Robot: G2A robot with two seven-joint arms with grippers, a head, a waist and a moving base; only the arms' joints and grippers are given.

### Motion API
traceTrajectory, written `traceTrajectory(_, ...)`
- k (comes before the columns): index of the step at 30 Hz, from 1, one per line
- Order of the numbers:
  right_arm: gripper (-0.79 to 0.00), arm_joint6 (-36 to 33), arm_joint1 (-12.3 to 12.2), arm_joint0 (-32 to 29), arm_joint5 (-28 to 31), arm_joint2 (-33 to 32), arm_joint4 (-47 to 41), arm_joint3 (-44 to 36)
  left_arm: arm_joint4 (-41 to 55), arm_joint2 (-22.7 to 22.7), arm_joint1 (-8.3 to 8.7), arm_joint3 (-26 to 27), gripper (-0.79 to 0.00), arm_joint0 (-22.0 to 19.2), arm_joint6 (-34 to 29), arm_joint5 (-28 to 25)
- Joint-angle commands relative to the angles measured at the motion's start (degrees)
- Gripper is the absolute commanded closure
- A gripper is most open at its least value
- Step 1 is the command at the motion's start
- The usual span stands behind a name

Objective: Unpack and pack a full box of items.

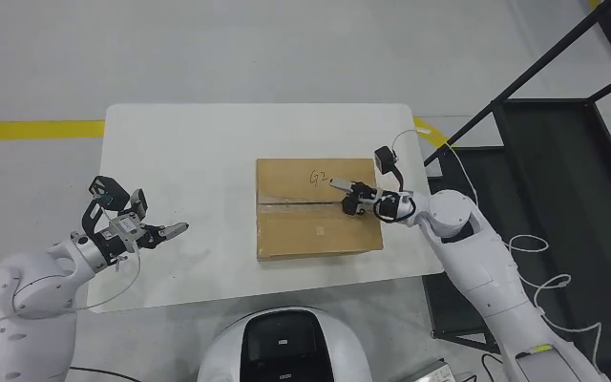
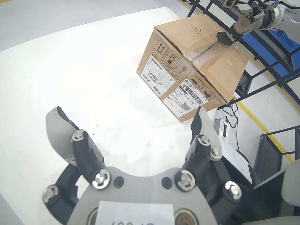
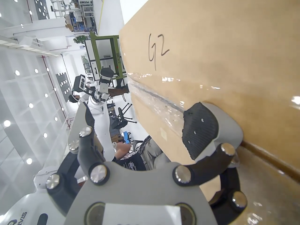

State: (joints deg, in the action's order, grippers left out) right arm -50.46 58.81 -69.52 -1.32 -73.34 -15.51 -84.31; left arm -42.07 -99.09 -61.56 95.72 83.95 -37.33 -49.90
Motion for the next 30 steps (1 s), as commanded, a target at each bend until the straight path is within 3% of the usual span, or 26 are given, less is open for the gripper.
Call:
traceTrajectory(1, -0.785, 0.33, -0.33, -1.42, 0.13, -1.96, -0.51, -0.44, 0.0, 0.0, 0.0, 0.0, -0.785, 0.0, 0.0, 0.0)
traceTrajectory(14, -0.785, 3.64, -2.17, -12.2, -0.5, -12.94, -0.32, -6.09, 0.0, 0.0, 0.0, 0.0, -0.785, 0.0, 0.0, 0.0)
traceTrajectory(23, -0.785, 9.19, -2.02, -19.23, 7.69, -20.7, -10.71, -8.61, 0.0, 0.0, 0.0, 0.0, -0.785, 0.0, 0.0, 0.0)
traceTrajectory(30, -0.785, 9.26, -1.66, -19.91, 11.46, -21.3, -15.0, -7.59, 0.0, 0.0, 0.0, 0.0, -0.785, 0.0, 0.0, 0.0)
